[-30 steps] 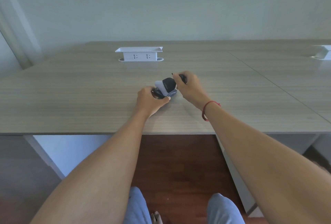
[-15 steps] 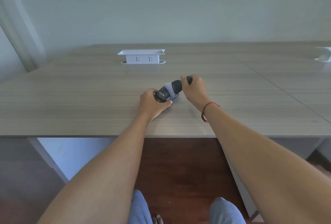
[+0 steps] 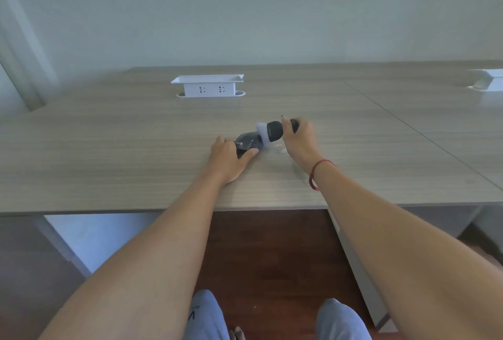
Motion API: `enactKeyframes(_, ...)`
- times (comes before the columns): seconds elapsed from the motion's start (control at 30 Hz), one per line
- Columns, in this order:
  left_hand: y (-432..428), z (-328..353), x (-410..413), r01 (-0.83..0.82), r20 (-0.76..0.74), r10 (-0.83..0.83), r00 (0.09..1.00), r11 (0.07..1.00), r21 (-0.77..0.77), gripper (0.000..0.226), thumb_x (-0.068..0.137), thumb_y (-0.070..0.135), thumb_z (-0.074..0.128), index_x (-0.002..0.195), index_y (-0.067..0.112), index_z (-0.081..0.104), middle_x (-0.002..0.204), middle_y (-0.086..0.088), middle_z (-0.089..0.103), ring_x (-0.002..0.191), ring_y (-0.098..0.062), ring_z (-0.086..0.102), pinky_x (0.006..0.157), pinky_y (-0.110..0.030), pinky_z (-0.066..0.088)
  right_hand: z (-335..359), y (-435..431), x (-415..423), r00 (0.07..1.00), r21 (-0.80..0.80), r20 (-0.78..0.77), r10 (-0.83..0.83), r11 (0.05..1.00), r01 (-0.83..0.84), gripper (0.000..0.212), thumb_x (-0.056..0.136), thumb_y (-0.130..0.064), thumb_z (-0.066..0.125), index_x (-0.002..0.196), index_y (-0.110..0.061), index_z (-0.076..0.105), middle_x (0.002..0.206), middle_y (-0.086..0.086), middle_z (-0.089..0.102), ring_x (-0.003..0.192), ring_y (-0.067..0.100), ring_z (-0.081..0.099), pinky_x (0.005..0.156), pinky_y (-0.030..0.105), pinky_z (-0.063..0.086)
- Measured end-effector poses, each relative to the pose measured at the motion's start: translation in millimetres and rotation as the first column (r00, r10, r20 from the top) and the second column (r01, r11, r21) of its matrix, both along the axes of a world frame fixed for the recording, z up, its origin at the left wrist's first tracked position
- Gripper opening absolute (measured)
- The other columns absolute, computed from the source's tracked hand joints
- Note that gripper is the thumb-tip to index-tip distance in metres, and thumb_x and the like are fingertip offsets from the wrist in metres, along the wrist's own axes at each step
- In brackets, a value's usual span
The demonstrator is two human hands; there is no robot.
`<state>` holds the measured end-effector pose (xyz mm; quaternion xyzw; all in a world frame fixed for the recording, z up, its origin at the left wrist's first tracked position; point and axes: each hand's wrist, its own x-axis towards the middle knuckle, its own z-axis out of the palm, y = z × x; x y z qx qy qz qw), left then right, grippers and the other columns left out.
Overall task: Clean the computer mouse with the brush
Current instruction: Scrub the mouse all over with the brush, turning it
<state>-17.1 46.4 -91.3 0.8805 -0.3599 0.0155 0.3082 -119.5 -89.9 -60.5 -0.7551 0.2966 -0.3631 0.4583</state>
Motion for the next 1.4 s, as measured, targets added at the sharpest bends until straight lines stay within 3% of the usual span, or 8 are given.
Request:
enactKeyframes(0.07,1.2,2.1,1.9,0.020,-0.042,-0.020,0.999,1.000,0.008,0.053,0.094,0.054,0.049,0.112,0.006,0.063,0.112,-0.014,0.050,0.107,-0.027,0.049,0.096,-0.037,0.041,2.2,-0.1,-0.8,0.999,0.025,0.026,0.033,0.999,-0.034,0.035,0.097,-0.038,0.048,0.092,-0.005,0.059,0.071,0.001,0.053,0.069,0.020,0.050,0.064,0.033,0.043)
enactKeyframes(0.27,5.2,7.7,12.9,0.097,-0.103,-0.097,0.990,0.995,-0.008,0.044,0.091,0.057,0.047,0.066,0.021,0.052,0.083,-0.015,0.050,0.065,-0.024,0.046,0.076,-0.044,0.050,3.2,1.9,4.5,0.996,0.024,0.034,0.078,0.997,-0.079,0.043,0.096,-0.038,0.050,0.090,0.004,0.058,0.070,0.004,0.051,0.064,0.018,0.046,0.061,0.033,0.042)
enactKeyframes(0.47,5.3,13.1,16.4,0.108,-0.178,-0.112,0.978,0.994,-0.032,0.048,0.096,0.050,0.047,0.067,0.012,0.054,0.077,-0.008,0.045,0.055,-0.015,0.040,0.052,-0.029,0.030,6.7,2.3,6.7,0.993,-0.001,0.115,0.003,1.000,-0.003,0.031,0.099,-0.036,0.045,0.106,-0.008,0.058,0.086,-0.002,0.056,0.073,0.012,0.051,0.063,0.024,0.040)
enactKeyframes(0.6,6.2,15.2,15.2,0.110,-0.224,-0.118,0.967,0.993,-0.049,0.047,0.097,0.046,0.049,0.072,0.007,0.055,0.063,0.000,0.041,0.057,-0.018,0.039,0.051,-0.029,0.028,7.8,5.8,12.0,0.991,0.007,0.076,0.114,0.993,-0.115,0.031,0.097,-0.041,0.047,0.092,-0.012,0.057,0.069,-0.005,0.051,0.061,0.011,0.046,0.057,0.026,0.039)
enactKeyframes(0.83,9.2,16.0,15.0,0.129,-0.249,-0.147,0.957,0.988,-0.087,0.047,0.096,0.047,0.051,0.066,0.011,0.051,0.058,0.002,0.038,0.051,-0.015,0.034,0.050,-0.029,0.026,9.4,1.8,9.2,0.998,-0.018,0.061,-0.030,0.999,0.031,0.028,0.100,-0.036,0.045,0.102,-0.010,0.055,0.082,-0.004,0.054,0.070,0.010,0.050,0.060,0.022,0.038)
enactKeyframes(1.03,9.6,17.0,13.6,0.124,-0.283,-0.141,0.949,0.989,-0.077,0.044,0.096,0.047,0.049,0.071,0.012,0.053,0.059,0.002,0.040,0.052,-0.015,0.036,0.052,-0.029,0.026,12.5,6.7,10.2,0.986,0.080,0.046,0.160,0.983,-0.163,0.034,0.095,-0.039,0.050,0.085,-0.008,0.055,0.071,0.008,0.045,0.063,0.020,0.040,0.055,0.030,0.036)
enactKeyframes(1.23,9.3,15.7,12.9,0.103,-0.280,-0.130,0.951,0.989,-0.110,0.051,0.096,0.048,0.049,0.091,0.001,0.068,0.060,0.002,0.041,0.053,-0.015,0.038,0.052,-0.028,0.029,2.8,-5.0,3.6,0.994,0.072,0.036,-0.103,0.992,0.100,0.034,0.100,-0.032,0.044,0.109,-0.002,0.057,0.095,0.005,0.053,0.079,0.020,0.049,0.048,0.014,0.036)
enactKeyframes(1.4,8.3,14.9,14.0,0.091,-0.296,-0.118,0.948,0.990,-0.103,0.053,0.095,0.051,0.049,0.095,0.002,0.069,0.068,-0.001,0.048,0.061,-0.017,0.044,0.057,-0.029,0.033,6.0,-3.5,5.6,0.989,0.133,0.146,-0.031,0.991,0.011,0.033,0.098,-0.035,0.045,0.077,-0.010,0.050,0.072,0.004,0.047,0.056,0.015,0.039,0.039,0.015,0.034)
